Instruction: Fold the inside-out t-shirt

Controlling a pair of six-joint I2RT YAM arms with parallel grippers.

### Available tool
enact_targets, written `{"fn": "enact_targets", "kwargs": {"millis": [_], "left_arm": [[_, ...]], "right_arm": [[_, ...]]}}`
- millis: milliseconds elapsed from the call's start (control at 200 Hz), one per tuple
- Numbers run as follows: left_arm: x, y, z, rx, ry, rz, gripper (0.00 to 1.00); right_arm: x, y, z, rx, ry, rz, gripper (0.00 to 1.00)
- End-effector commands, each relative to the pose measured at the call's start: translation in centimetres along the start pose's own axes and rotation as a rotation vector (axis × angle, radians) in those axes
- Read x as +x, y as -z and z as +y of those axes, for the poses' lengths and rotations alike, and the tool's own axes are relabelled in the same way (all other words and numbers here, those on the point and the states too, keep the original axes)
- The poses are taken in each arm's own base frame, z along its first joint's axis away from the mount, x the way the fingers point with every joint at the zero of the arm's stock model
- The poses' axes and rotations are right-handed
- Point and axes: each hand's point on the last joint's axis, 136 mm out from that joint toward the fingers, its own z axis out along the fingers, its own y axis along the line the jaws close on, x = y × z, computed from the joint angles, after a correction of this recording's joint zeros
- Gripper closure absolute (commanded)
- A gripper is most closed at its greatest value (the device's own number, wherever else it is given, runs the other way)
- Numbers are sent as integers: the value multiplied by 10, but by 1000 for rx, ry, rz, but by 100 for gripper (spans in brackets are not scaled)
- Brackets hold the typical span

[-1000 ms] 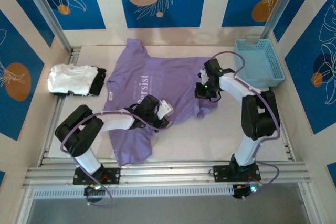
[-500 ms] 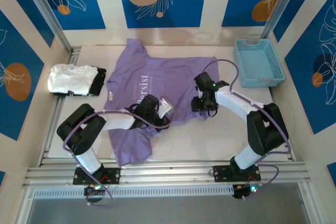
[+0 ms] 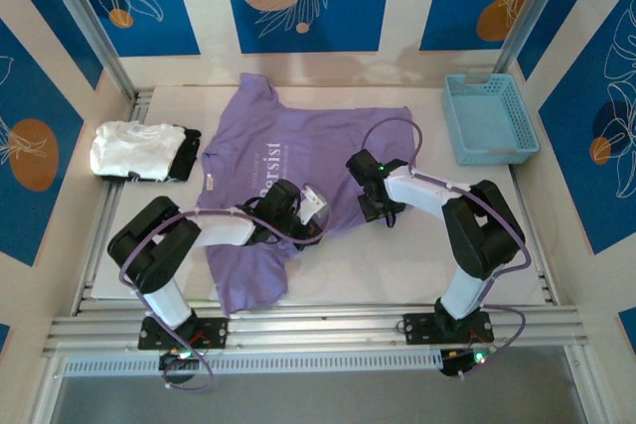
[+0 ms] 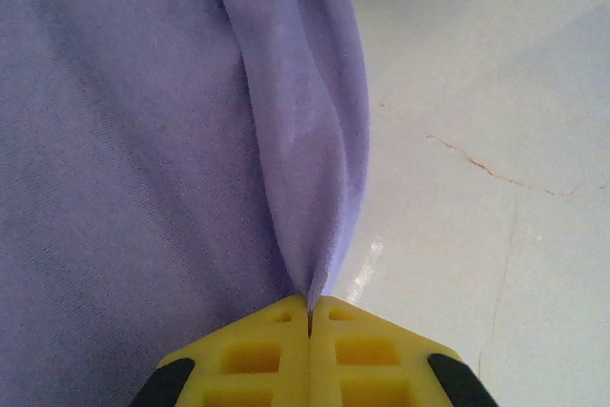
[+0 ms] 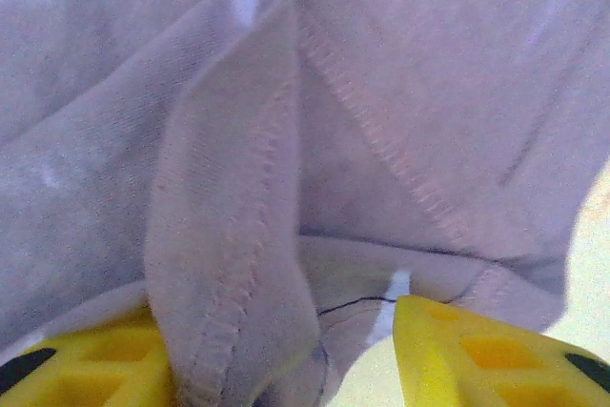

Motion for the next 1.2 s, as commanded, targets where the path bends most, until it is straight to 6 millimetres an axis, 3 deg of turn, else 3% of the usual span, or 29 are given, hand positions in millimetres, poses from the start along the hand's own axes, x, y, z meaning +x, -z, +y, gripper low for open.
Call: {"fn": "enact_targets", "kwargs": {"millis": [0, 200, 340, 625, 1090, 1195], "left_arm": [[2, 5, -1, 13, 4, -2, 100], [5, 3, -1, 19, 6, 5, 100], [5, 2, -2, 23, 6, 3, 100], [7, 2, -3, 31, 6, 7, 100], [7, 1, -4, 42, 2, 7, 100], [8, 1, -4, 43, 3, 11, 100]], "right_arm": [[-14, 15, -26, 78, -24, -59, 52], [-17, 17, -43, 89, -78, -76, 64], [-20, 17, -31, -4, -82, -92, 69], [-18, 14, -2, -216, -38, -89, 63], [-36, 9, 2, -228, 15, -81, 63], [-39, 10, 4, -258, 20, -84, 67]]}}
